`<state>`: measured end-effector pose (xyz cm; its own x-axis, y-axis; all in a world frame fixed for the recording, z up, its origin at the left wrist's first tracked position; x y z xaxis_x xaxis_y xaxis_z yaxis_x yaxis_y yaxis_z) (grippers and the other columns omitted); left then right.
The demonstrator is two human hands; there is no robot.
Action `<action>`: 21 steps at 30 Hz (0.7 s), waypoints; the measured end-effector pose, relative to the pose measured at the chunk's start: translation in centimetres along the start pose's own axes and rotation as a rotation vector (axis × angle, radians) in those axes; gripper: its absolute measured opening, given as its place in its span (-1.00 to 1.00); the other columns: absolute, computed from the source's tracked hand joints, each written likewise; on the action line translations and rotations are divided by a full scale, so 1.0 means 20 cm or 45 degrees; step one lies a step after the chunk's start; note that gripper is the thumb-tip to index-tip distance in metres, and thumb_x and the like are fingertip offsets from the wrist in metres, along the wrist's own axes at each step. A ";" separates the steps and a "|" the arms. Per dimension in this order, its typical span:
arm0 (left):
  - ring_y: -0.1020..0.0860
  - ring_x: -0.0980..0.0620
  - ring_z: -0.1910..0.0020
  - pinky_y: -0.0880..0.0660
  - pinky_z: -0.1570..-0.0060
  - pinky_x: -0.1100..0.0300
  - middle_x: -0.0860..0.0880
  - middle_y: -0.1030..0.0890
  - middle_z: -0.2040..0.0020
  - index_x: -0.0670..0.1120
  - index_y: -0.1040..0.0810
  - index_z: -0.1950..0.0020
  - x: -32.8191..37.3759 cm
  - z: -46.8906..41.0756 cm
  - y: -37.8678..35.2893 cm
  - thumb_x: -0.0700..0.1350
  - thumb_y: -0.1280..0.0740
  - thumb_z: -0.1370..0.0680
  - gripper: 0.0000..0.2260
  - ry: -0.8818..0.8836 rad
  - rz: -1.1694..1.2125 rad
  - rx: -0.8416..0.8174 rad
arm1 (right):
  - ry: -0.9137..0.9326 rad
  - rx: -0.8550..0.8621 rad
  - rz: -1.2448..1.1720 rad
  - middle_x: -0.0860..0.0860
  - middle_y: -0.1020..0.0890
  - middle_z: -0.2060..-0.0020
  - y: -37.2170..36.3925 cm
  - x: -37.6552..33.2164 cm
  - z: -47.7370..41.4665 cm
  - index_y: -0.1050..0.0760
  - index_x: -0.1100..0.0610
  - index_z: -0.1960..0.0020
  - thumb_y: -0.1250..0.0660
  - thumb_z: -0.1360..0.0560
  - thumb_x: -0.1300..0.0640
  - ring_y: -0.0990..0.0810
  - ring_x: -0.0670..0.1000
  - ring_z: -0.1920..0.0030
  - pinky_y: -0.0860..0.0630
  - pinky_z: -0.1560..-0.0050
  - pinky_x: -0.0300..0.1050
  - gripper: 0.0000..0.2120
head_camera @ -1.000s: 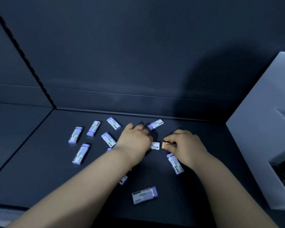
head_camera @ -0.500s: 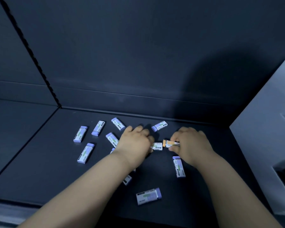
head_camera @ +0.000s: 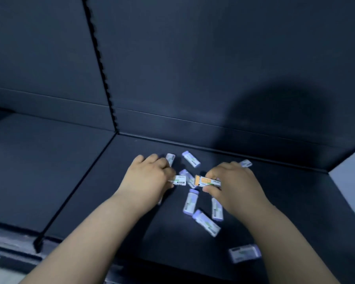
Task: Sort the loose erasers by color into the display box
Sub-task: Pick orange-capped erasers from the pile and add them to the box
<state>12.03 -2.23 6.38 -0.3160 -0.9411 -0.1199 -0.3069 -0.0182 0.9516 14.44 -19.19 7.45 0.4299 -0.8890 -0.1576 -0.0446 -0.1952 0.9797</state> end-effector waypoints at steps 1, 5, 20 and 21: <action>-0.51 0.01 0.30 -0.16 0.26 0.19 0.11 -0.56 0.30 0.11 -0.65 0.23 -0.05 0.03 0.00 0.06 -0.57 -0.20 -0.79 -0.004 -0.001 0.008 | 0.007 0.005 -0.009 -0.14 -0.55 -0.03 -0.01 -0.07 -0.02 -0.52 -0.11 -0.04 -0.30 -0.48 -0.14 -0.42 -0.04 -0.10 -0.28 -0.09 -0.13 -0.81; -0.51 0.01 0.30 -0.27 0.32 0.18 0.11 -0.56 0.29 0.09 -0.65 0.20 -0.35 0.18 0.04 0.05 -0.57 -0.22 -0.78 -0.059 0.026 0.088 | -0.005 0.028 -0.042 -0.16 -0.54 -0.05 -0.08 -0.41 -0.13 -0.50 -0.13 -0.06 -0.27 -0.49 -0.14 -0.40 -0.05 -0.17 -0.24 -0.12 -0.14 -0.81; -0.52 0.00 0.31 -0.34 0.33 0.17 0.12 -0.57 0.27 0.09 -0.65 0.18 -1.13 0.54 0.12 0.05 -0.60 -0.18 -0.73 -0.124 0.024 0.121 | -0.060 0.041 -0.078 -0.17 -0.52 -0.05 -0.20 -1.17 -0.31 -0.47 -0.13 -0.12 -0.25 -0.50 -0.16 -0.39 -0.08 -0.13 -0.22 -0.09 -0.17 -0.76; -0.52 0.01 0.31 -0.35 0.34 0.17 0.12 -0.58 0.26 0.08 -0.66 0.18 -1.15 0.55 0.11 0.05 -0.60 -0.18 -0.72 -0.111 0.027 0.121 | -0.053 0.037 -0.073 -0.17 -0.52 -0.05 -0.21 -1.18 -0.32 -0.47 -0.12 -0.12 -0.25 -0.50 -0.16 -0.39 -0.08 -0.12 -0.23 -0.11 -0.16 -0.76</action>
<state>8.63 23.02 8.16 -0.3991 -0.9079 -0.1280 -0.3819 0.0377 0.9234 10.27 5.35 7.89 0.3949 -0.8923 -0.2186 -0.0472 -0.2573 0.9652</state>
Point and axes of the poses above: each hand's wrist, its own z-axis away from the middle knuckle, its own y-axis out of the back of the hand, x = y × z, the point moved 5 cm from there along -z, towards the middle knuckle
